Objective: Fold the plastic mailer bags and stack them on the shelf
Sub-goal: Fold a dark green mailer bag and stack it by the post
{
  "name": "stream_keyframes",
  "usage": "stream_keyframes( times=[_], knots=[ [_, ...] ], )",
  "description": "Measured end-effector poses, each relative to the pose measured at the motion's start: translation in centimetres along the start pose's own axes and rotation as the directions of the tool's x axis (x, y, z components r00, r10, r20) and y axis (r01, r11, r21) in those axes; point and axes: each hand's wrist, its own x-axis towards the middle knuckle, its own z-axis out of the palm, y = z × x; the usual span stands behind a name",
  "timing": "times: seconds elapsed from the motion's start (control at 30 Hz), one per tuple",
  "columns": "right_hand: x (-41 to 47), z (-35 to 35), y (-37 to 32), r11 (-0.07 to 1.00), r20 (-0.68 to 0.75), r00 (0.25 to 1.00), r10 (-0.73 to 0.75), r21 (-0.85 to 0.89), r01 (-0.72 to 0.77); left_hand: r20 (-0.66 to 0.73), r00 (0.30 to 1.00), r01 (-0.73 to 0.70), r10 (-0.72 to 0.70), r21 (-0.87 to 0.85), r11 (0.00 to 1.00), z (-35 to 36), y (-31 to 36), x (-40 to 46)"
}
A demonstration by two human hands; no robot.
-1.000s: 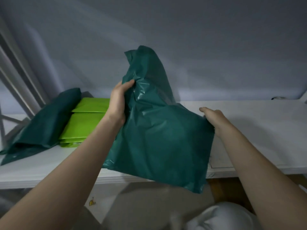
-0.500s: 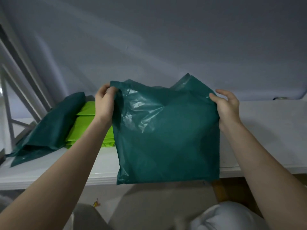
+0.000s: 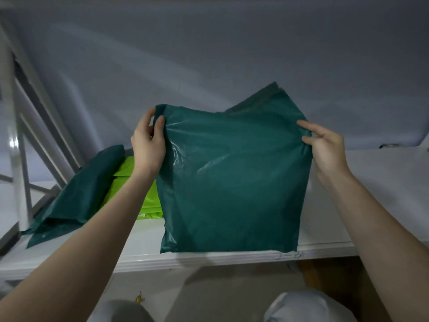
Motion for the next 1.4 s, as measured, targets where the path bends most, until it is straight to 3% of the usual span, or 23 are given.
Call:
stream_keyframes(
  times=[0.1,0.3,0.47,0.57,0.67,0.8,1.0,1.07,1.13,1.2,1.27,1.33,1.4],
  knots=[
    [0.1,0.4,-0.5,0.995,0.009,0.996,-0.087,-0.045,0.087,-0.01,1.0,-0.006,0.006,-0.033,0.999,-0.5,0.8,0.3],
    [-0.4,1.3,-1.4,0.947,0.085,0.97,-0.228,-0.214,0.242,-0.081,0.997,-0.004,0.012,0.109,0.994,-1.6,2.0,0.1],
    [-0.7,1.0,-2.3,0.94,0.11,0.966,-0.235,-0.227,0.254,0.095,0.993,0.081,-0.066,-0.159,0.984,-2.6,2.3,0.5],
    [-1.0,0.6,-3.1,0.929,0.123,0.961,-0.247,-0.252,0.271,0.182,0.983,0.008,0.027,-0.189,0.982,-3.3,2.8,0.6],
    [-1.5,0.3,-4.1,0.915,0.082,0.95,-0.302,-0.253,0.313,0.142,0.983,-0.098,0.12,-0.149,0.984,-3.4,4.0,0.9],
    [-0.9,0.4,-4.7,0.901,0.003,0.931,-0.365,-0.249,0.354,0.122,0.987,-0.079,0.101,-0.173,0.982,-3.3,5.0,1.4],
    [1.2,1.2,0.9,0.869,0.101,0.974,-0.202,-0.441,0.226,0.216,0.976,0.04,-0.03,-0.044,0.998,-0.4,-0.4,1.7],
    [1.5,1.5,4.5,0.815,0.172,0.974,-0.149,-0.536,0.219,0.308,0.945,0.112,-0.106,0.001,0.994,1.0,-3.2,1.1],
    [1.9,1.8,8.2,0.759,0.248,0.967,-0.049,-0.62,0.198,0.366,0.907,0.161,-0.208,0.155,0.975,2.6,-5.8,0.4],
    [1.8,2.0,11.2,0.678,0.247,0.966,0.076,-0.723,0.131,0.371,0.9,0.113,-0.226,0.303,0.946,4.2,-7.8,-0.9],
    [1.7,2.2,12.9,0.624,0.213,0.967,0.138,-0.777,0.082,0.45,0.88,-0.023,-0.155,0.365,0.931,5.5,-9.1,-2.4],
    [1.4,2.5,13.9,0.604,0.217,0.966,0.142,-0.792,0.089,0.557,0.824,-0.174,-0.103,0.422,0.89,6.5,-10.1,-4.2],
    [0.9,3.2,14.4,0.586,0.227,0.966,0.125,-0.803,0.113,0.619,0.775,-0.217,-0.131,0.454,0.864,7.1,-10.6,-5.7]
  ],
)
